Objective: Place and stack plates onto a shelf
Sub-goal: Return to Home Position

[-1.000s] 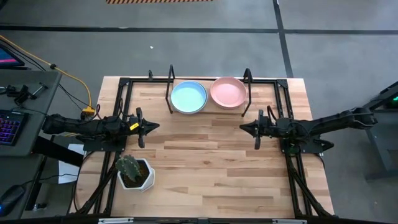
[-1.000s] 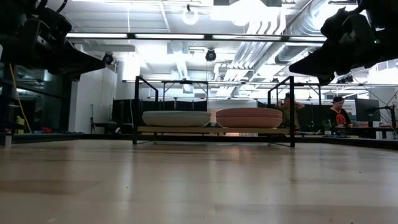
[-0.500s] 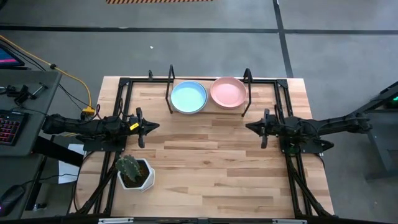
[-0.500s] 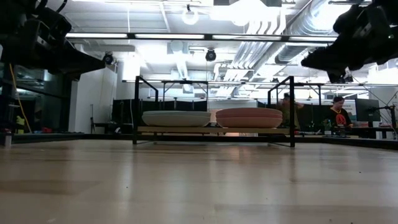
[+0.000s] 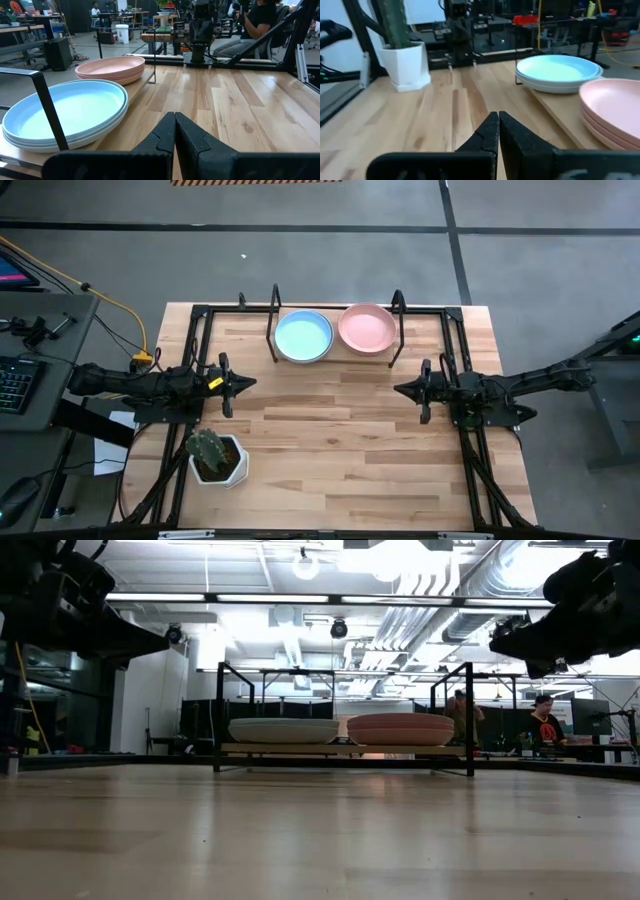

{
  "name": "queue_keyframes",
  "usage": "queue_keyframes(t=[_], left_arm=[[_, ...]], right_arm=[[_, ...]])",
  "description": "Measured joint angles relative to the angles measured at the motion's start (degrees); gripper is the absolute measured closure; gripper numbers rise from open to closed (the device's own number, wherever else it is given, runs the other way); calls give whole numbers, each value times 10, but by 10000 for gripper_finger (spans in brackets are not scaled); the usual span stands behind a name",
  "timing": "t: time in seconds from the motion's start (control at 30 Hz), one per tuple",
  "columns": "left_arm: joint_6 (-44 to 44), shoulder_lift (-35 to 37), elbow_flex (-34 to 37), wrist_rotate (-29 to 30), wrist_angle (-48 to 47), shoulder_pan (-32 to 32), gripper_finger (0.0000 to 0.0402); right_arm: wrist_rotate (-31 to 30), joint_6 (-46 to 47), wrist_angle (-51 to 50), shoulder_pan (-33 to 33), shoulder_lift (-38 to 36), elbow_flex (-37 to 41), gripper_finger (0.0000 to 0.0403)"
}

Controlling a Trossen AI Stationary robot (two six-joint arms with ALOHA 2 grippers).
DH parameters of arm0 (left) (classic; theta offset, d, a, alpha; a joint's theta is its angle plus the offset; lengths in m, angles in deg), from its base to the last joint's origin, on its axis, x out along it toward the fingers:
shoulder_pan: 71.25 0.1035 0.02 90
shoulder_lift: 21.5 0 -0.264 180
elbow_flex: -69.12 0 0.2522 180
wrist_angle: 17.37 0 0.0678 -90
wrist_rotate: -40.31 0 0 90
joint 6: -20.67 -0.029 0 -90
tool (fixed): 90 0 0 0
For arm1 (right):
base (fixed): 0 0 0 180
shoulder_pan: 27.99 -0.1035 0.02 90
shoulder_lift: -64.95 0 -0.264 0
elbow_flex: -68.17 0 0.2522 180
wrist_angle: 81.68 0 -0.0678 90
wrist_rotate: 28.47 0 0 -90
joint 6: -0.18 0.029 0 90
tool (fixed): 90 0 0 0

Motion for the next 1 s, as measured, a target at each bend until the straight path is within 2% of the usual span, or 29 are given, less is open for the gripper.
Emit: queue_keyframes(t=[0.27,0.4,0.57,0.7,1.0], left_arm=[[0,4,0,0,-1,0,401],[0,29,-1,0,1,0,401],[0,86,-1,0,3,0,401],[0,84,-1,-1,26,0,401],[0,84,0,-1,13,0,401]], right_arm=[[-5,13,-47,1,0,0,403],[-5,14,-83,1,0,0,403],[-5,58,-100,2,1,0,403],[-4,87,-100,2,1,0,403],[-4,104,-101,-3,-16,0,402]])
